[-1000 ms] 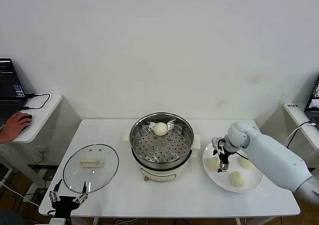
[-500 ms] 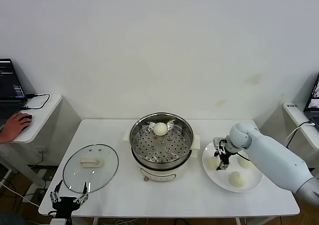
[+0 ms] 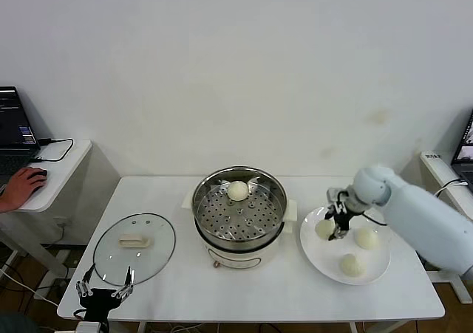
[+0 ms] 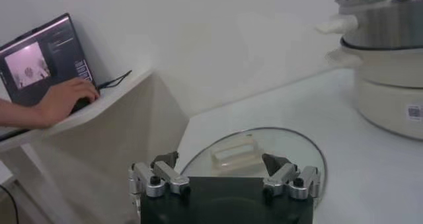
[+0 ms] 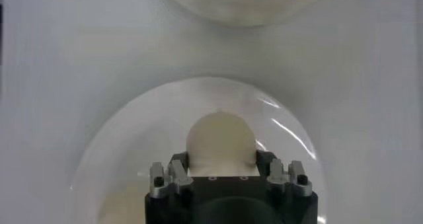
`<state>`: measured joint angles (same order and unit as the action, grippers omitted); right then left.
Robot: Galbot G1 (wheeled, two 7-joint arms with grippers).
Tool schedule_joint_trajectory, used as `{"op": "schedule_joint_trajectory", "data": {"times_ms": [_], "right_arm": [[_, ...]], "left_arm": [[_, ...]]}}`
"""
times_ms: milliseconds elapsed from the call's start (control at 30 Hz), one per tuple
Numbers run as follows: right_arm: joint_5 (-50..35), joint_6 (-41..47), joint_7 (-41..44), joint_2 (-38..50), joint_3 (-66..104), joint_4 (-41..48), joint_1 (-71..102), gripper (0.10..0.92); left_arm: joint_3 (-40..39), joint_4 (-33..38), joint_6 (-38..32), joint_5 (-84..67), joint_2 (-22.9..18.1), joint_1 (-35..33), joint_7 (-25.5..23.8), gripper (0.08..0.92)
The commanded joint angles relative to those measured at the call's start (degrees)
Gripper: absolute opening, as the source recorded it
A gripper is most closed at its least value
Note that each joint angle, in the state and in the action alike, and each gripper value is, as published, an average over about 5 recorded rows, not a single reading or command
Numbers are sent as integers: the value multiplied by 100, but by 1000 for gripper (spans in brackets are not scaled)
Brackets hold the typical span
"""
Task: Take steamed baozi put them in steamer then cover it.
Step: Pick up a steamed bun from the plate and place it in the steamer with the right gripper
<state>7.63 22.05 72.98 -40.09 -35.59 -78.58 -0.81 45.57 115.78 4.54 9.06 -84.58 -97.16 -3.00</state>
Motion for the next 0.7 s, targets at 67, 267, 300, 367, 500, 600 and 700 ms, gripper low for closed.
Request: {"op": "schedule_joint_trajectory", "data": {"times_ms": [67,267,300,367,500,600,700], "right_arm": [[-1557,391,333,-97,-1548,-240,-2585,619],[-2074,674,385,-817,-2102,-124,-3339,619],[-2131,708,387,-924,-2205,-118,-3408,619],[-2195,757,387,-1122,-2378,-89,-3482,619],[-2264,860,380,-1533,-2491,55,-3386,619],[-2265,949,353,-1884,-2432,219,-3185,619],[-2218,1001,318,-2285,-2366,431,-2994,619]], "left_arm": [[-10,26,5,-10,22,18,-11,823],[-8,91,20,-26,42,37,-31,823],[-8,105,24,-24,46,36,-35,823],[-1,133,32,-26,65,31,-41,823],[43,166,39,-42,128,26,-28,823],[58,217,41,-101,130,25,17,823],[64,334,52,-139,102,-3,28,823]]}}
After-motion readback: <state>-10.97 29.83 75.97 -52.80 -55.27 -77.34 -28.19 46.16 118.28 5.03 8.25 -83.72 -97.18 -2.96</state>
